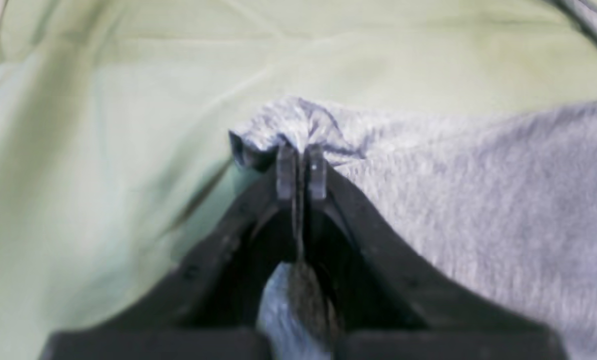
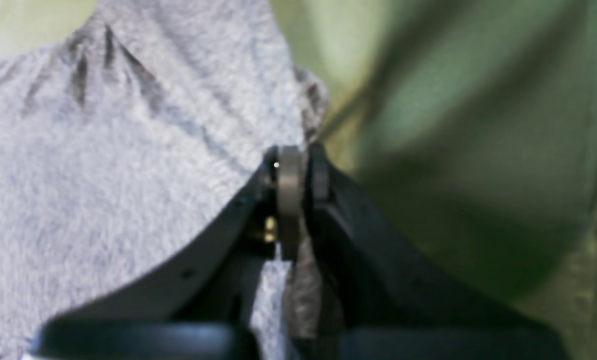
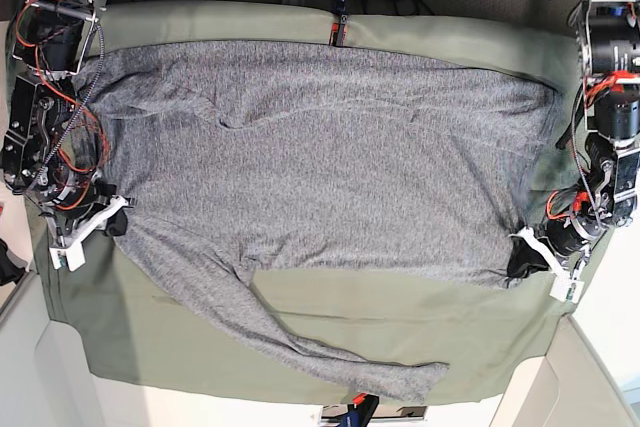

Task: Fold the T-shirt properly
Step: 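Lift the hem and fold it over toward the collar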

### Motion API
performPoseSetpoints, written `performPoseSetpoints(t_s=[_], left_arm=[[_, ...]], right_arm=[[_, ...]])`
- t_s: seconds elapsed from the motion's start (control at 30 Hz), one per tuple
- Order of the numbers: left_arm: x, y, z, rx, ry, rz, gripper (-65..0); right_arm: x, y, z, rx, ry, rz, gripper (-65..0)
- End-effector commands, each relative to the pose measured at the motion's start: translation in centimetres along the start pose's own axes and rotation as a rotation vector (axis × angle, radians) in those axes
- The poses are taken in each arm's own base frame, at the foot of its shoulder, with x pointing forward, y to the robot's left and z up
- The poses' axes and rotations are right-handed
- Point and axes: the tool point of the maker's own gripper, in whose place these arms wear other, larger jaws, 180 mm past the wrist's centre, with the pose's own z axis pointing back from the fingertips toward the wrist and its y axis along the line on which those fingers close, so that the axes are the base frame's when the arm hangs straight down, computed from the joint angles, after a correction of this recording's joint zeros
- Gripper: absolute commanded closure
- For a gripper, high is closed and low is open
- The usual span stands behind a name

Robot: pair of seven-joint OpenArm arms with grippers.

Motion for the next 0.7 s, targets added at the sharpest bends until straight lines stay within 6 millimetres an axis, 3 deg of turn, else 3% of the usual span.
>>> performPoseSetpoints(t_s=[0.0, 0.1, 0.37, 0.57, 0.67], left_arm=[[2.3, 0.9, 1.2, 0.007, -0.060, -0.032, 0.0], [1.3, 0.0, 2.9, -0.018, -0.051, -0.097, 0.0], [-0.1, -2.8, 6.4, -0.083, 0.000, -0.261, 0.0], [0.2, -3.0, 9.5, -0.061, -0.045, -0.257, 0.0], [-1.1, -3.0, 10.5, -0.053, -0.003, -0.244, 0.0]], right_arm=[[2.9, -0.3, 0.8, -0.005, -0.077, 0.022, 0.0], [2.6, -0.1, 1.0, 0.003, -0.081, 0.018, 0.0], [-1.5, 1.3, 3.4, 0.011, -0.071, 0.062, 0.0], [-4.2, 1.1, 6.0, -0.017, -0.042, 0.123, 0.0], [-5.0, 0.7, 7.2, -0.035, -0.029, 0.152, 0.0]])
